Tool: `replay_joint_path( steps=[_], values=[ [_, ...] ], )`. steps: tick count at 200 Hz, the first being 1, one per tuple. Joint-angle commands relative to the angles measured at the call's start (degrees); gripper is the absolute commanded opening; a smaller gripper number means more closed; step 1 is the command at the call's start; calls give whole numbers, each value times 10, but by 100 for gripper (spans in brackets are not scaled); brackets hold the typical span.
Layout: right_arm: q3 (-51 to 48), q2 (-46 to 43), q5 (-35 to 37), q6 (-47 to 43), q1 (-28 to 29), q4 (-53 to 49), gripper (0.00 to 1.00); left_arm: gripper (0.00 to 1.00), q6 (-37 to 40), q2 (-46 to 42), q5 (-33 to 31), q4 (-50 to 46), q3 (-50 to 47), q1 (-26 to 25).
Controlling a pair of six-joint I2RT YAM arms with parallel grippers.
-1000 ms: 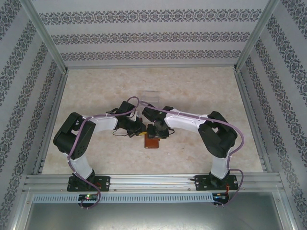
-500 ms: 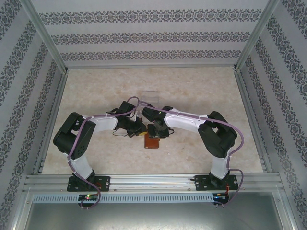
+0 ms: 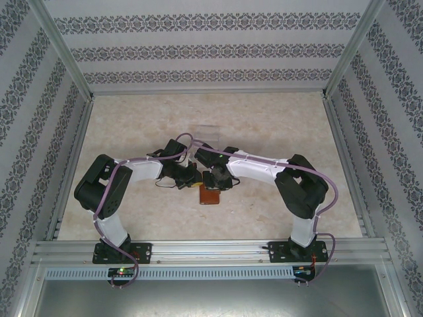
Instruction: Take the credit cards out of the card holder
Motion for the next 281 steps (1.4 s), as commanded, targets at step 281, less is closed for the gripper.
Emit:
replay_joint_path(
  steps=[281],
  values=[
    [-168, -111, -12, -41, -90, 78, 27, 37, 74, -1, -148, -273, 159, -57]
  ],
)
